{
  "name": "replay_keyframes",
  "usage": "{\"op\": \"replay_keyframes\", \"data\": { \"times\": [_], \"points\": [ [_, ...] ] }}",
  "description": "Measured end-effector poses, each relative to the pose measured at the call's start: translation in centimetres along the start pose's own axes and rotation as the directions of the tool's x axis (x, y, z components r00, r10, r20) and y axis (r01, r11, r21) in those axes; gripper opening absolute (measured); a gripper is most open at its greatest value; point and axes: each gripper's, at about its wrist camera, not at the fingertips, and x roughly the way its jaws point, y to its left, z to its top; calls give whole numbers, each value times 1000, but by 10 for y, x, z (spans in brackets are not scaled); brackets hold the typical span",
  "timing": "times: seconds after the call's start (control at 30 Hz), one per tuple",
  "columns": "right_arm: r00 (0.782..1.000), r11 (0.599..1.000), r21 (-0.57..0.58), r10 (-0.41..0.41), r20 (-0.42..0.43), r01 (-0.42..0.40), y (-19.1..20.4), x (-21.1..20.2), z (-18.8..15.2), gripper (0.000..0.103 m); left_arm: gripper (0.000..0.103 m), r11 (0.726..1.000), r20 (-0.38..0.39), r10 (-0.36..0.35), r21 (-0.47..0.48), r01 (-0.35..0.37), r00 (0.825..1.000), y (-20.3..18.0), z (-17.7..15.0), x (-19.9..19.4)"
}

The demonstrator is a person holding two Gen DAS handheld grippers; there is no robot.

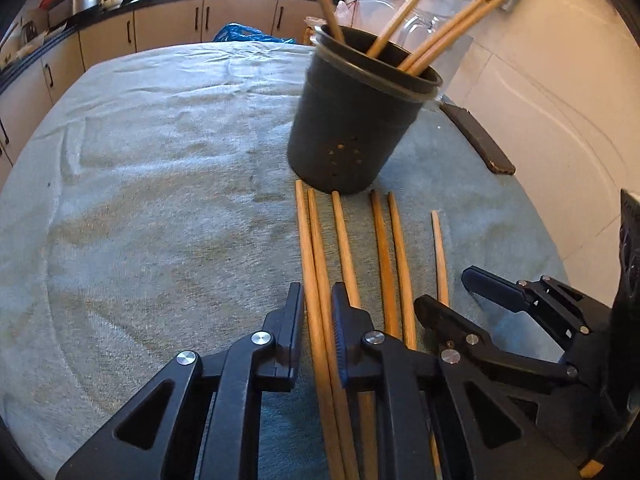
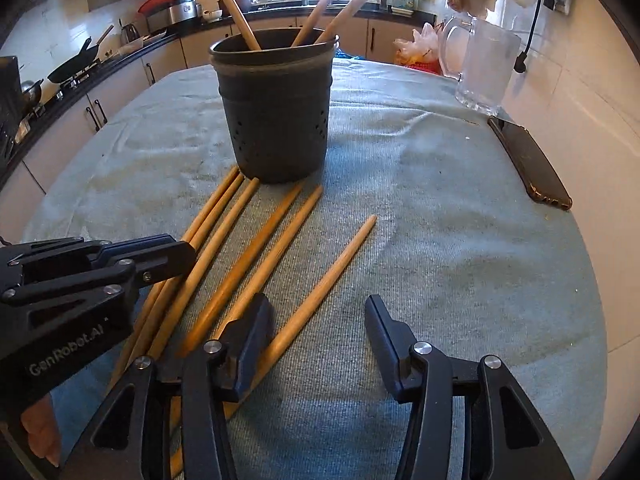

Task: Organize utensils
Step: 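Move both grippers back down to the remaining chopsticks on the towel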

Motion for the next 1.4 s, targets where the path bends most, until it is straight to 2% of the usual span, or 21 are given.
{"op": "replay_keyframes", "data": {
  "times": [0.23,0.5,0.6,0.83,0.97,1.1,1.3,1.4],
  "points": [
    [1000,1000,0,8,-4,-8,-10,-10,-2,54,16,998,16,-31,-46,31,999,25,-7,-8],
    [1000,999,37,-15,-22,16,-54,-28,-27,54,21,995,27,-31,-89,34,999,50,-19,-24],
    [1000,998,54,-27,-11,28,-67,-33,-35,54,21,997,26,-2,-76,4,1000,47,-19,-25],
    [999,997,60,-40,10,39,-69,-36,-40,56,21,998,41,-37,-45,39,998,30,-17,-25],
    [999,997,68,-35,17,34,-70,-37,-41,56,21,1000,3,-8,-4,8,1000,19,-17,-15],
    [999,997,69,-36,22,34,-70,-37,-44,57,19,1000,7,-6,-14,6,1000,21,-18,-14],
    [999,997,67,-27,31,25,-69,-36,-45,60,19,997,21,-49,-64,51,999,33,-20,-16],
    [999,998,60,-29,32,27,-68,-35,-45,62,19,997,22,-43,-63,44,999,34,-20,-16]
  ]
}}
